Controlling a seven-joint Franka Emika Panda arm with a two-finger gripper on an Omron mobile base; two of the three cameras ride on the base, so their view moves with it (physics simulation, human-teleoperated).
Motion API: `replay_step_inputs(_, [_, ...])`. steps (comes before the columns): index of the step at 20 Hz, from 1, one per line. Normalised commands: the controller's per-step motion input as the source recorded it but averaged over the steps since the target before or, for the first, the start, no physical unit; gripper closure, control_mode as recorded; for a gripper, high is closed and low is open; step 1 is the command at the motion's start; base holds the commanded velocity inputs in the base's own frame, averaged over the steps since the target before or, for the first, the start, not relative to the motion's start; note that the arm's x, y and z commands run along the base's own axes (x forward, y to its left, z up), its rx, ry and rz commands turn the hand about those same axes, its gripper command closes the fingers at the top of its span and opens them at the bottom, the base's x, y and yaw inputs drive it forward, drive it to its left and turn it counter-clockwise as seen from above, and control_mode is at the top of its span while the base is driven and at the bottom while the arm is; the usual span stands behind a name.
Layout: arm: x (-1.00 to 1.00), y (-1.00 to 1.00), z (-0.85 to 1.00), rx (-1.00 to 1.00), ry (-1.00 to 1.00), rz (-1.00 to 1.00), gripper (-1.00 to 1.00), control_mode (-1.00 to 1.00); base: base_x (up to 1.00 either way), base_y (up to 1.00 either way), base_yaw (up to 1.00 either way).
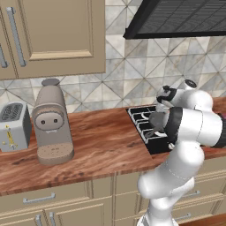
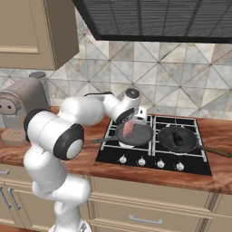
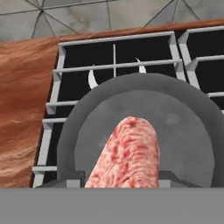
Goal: Place both pans onto different burners. Then place the eggplant and the steak on different pans.
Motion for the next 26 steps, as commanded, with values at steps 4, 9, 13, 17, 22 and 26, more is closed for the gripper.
replay_step_inputs(4, [0.15,-0.07,-0.43,0.0,0.05,0.07,1.0,-1.0,0.0,0.0,0.0])
replay_step_inputs(9, [0.22,-0.03,-0.28,0.0,0.02,0.07,1.0,-1.0,0.0,0.0,0.0])
replay_step_inputs(13, [0.29,-0.03,-0.2,0.0,0.02,0.08,1.0,-1.0,0.0,0.0,0.0])
replay_step_inputs(17, [0.36,-0.02,-0.22,0.0,0.02,0.08,1.0,-1.0,0.0,0.0,0.0])
replay_step_inputs(22, [0.36,-0.01,-0.23,0.0,0.01,0.09,1.0,-1.0,0.0,0.0,0.0])
replay_step_inputs(26, [0.35,-0.04,-0.3,0.0,0.02,0.09,1.0,-1.0,0.0,0.0,0.0])
